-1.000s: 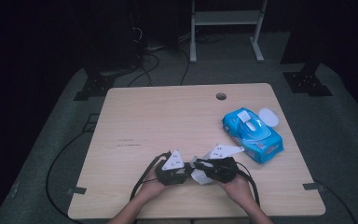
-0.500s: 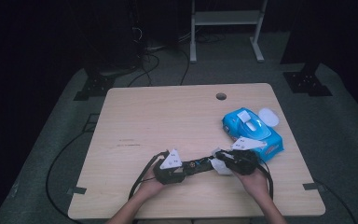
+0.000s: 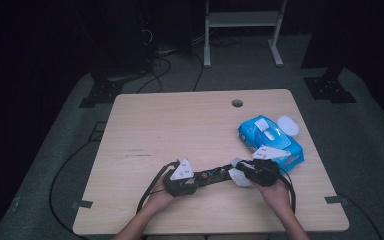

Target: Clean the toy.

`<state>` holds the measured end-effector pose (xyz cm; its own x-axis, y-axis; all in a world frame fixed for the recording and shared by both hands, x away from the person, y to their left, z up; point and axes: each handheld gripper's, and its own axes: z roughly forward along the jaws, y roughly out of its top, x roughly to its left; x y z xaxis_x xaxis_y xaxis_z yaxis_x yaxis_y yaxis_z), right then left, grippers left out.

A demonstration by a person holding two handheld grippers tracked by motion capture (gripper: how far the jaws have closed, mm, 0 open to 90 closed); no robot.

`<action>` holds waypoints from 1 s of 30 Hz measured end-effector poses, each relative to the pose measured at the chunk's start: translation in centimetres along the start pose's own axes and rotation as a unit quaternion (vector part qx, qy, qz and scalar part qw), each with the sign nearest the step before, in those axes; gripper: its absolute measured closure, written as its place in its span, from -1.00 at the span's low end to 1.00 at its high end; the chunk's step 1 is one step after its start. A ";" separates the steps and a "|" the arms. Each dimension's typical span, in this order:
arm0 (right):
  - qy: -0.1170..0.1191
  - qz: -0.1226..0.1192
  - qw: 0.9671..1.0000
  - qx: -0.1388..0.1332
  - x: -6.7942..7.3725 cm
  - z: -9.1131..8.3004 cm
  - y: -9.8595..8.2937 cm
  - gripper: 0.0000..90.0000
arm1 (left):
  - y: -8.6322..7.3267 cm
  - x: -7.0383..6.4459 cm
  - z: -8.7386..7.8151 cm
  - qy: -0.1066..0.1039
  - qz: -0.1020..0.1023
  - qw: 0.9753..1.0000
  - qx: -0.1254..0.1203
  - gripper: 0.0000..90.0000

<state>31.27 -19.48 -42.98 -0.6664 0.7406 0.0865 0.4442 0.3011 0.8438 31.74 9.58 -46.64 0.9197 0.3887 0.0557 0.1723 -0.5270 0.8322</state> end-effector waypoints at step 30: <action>0.009 -0.006 1.000 -0.004 0.2 0.6 0.7 0.81 | -0.1 0.2 -0.2 0.002 0.004 1.000 0.002 0.49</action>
<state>31.80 -18.77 -42.71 -0.6821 0.7263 0.0851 0.4314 0.3058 0.8488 31.86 9.87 -46.59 0.9194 0.3877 0.0655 0.1656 -0.5328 0.8299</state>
